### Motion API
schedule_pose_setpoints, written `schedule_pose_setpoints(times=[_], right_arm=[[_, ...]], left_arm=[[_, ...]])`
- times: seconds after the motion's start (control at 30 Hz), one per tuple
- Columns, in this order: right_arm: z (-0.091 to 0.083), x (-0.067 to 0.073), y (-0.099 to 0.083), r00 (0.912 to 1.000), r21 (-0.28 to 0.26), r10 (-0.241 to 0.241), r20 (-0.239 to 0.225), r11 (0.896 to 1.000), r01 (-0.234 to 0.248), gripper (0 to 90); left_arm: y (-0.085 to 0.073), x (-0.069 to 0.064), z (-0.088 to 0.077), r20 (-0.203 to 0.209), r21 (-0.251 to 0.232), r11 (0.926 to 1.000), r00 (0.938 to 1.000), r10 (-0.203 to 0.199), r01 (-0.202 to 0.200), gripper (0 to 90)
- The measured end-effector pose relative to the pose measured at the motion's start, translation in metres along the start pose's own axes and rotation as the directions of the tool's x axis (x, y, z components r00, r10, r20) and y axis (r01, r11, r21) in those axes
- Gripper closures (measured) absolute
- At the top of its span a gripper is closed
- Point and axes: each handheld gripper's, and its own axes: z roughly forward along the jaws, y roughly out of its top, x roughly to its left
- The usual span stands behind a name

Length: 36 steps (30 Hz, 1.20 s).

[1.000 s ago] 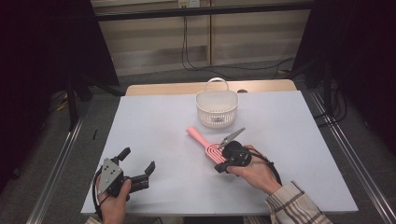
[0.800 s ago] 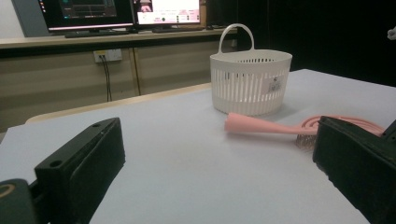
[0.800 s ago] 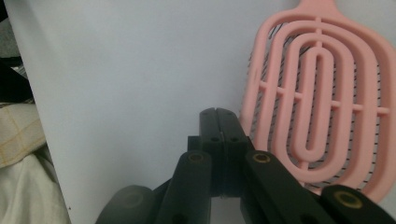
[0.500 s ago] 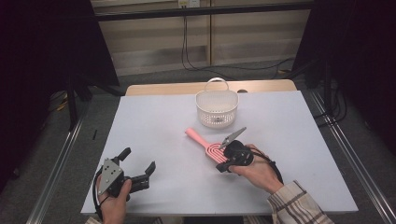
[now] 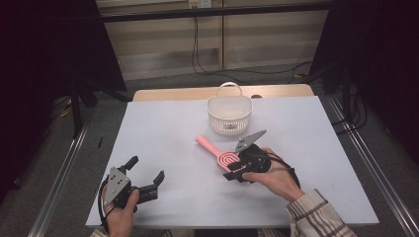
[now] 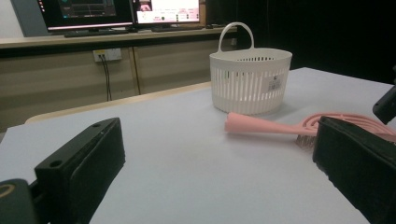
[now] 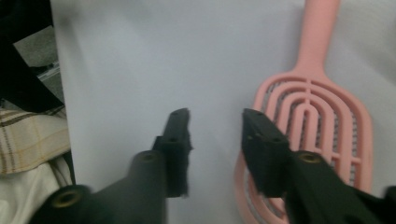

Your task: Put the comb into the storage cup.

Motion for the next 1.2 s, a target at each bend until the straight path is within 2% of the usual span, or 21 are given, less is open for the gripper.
schedule_pose_setpoints(times=[0.03, 0.07, 0.1, 0.13, 0.27, 0.33, 0.4, 0.43, 0.53, 0.6, 0.7, 0.77, 0.83, 0.87, 1.07, 1.1, 1.17, 1.2], right_arm=[[0.0, 0.0, 0.0, 1.0, 0.0, 0.0, 0.0, 1.0, 0.0, 49.9], [0.001, 0.0, 0.003, 0.9996, 0.015, 0.014, 0.026, 1.0, -0.015, 34.5], [0.001, 0.0, 0.003, 0.9992, 0.014, 0.022, 0.033, 1.0, -0.022, 29.1], [0.001, 0.0, 0.003, 0.9992, 0.014, 0.022, 0.033, 1.0, -0.022, 29.1], [-0.003, -0.003, 0.006, 0.9925, -0.026, 0.042, 0.115, 0.999, -0.039, 10.3], [-0.006, -0.007, 0.007, 0.9905, -0.039, 0.051, 0.128, 0.998, -0.046, 12.8], [-0.008, -0.009, 0.008, 0.9848, -0.038, 0.064, 0.162, 0.998, -0.059, 9.0], [-0.01, -0.012, 0.009, 0.9817, -0.032, 0.089, 0.169, 0.996, -0.084, 7.3], [-0.01, -0.014, 0.009, 0.9809, -0.016, 0.1, 0.167, 0.995, -0.098, 8.4], [-0.01, -0.017, 0.01, 0.9782, 0.016, 0.106, 0.179, 0.994, -0.111, 8.4], [-0.01, -0.018, 0.011, 0.9772, 0.021, 0.104, 0.185, 0.994, -0.11, 8.0], [-0.011, -0.02, 0.013, 0.9792, 0.029, 0.101, 0.176, 0.994, -0.108, 6.3], [-0.011, -0.024, 0.016, 0.9846, 0.07, 0.114, 0.132, 0.99, -0.124, 5.1], [-0.01, -0.026, 0.017, 0.9848, 0.081, 0.114, 0.131, 0.989, -0.125, 5.7], [-0.002, -0.036, 0.018, 0.9807, 0.12, 0.146, 0.13, 0.98, -0.162, 5.6], [0.002, -0.039, 0.018, 0.9792, 0.142, 0.154, 0.133, 0.975, -0.172, 5.8], [0.003, -0.041, 0.019, 0.9788, 0.151, 0.154, 0.135, 0.973, -0.174, 6.3], [0.006, -0.042, 0.022, 0.9779, 0.166, 0.162, 0.131, 0.969, -0.183, 7.6]], left_arm=[[0.0, 0.0, 0.0, 0.0, -0.002, 1.0, 1.0, -0.004, 0.004, 2.3], [0.0, 0.0, 0.0, 0.001, -0.003, 1.0, 1.0, -0.001, 0.001, 2.3], [0.0, -0.001, 0.0, 0.002, -0.003, 1.0, 1.0, -0.004, 0.004, 2.3], [0.0, 0.0, 0.0, 0.001, -0.002, 1.0, 1.0, 0.0, 0.0, 2.3], [0.0, 0.0, 0.0, 0.005, -0.003, 1.0, 1.0, 0.001, -0.001, 2.3], [0.0, 0.0, 0.001, 0.012, -0.002, 1.0, 0.9999, -0.001, 0.001, 2.3], [0.0, 0.0, 0.001, 0.013, -0.003, 1.0, 0.9999, 0.001, -0.001, 2.3], [0.001, 0.0, 0.001, 0.014, -0.002, 1.0, 0.9999, 0.001, -0.001, 2.3], [0.001, 0.0, 0.001, 0.01, -0.002, 1.0, 0.9999, 0.002, -0.002, 2.3], [0.001, 0.0, 0.001, 0.011, -0.002, 1.0, 0.9999, 0.001, -0.001, 2.3], [0.001, 0.0, 0.001, 0.011, -0.001, 1.0, 0.9999, 0.001, -0.001, 2.3], [0.001, 0.0, 0.001, 0.012, -0.003, 1.0, 0.9999, 0.0, 0.0, 2.3], [0.001, 0.0, 0.001, 0.014, -0.003, 1.0, 0.9999, 0.002, -0.002, 2.3], [0.001, 0.0, 0.001, 0.016, -0.003, 1.0, 0.9999, 0.0, 0.0, 2.3], [0.001, 0.0, 0.001, 0.016, -0.003, 1.0, 0.9999, -0.003, 0.003, 2.3], [0.001, 0.0, 0.001, 0.015, -0.001, 1.0, 0.9999, 0.001, -0.001, 2.3], [0.001, 0.0, 0.001, 0.015, -0.001, 1.0, 0.9999, 0.001, -0.001, 2.3], [0.001, 0.0, 0.001, 0.015, -0.002, 1.0, 0.9999, 0.0, 0.0, 2.3]])
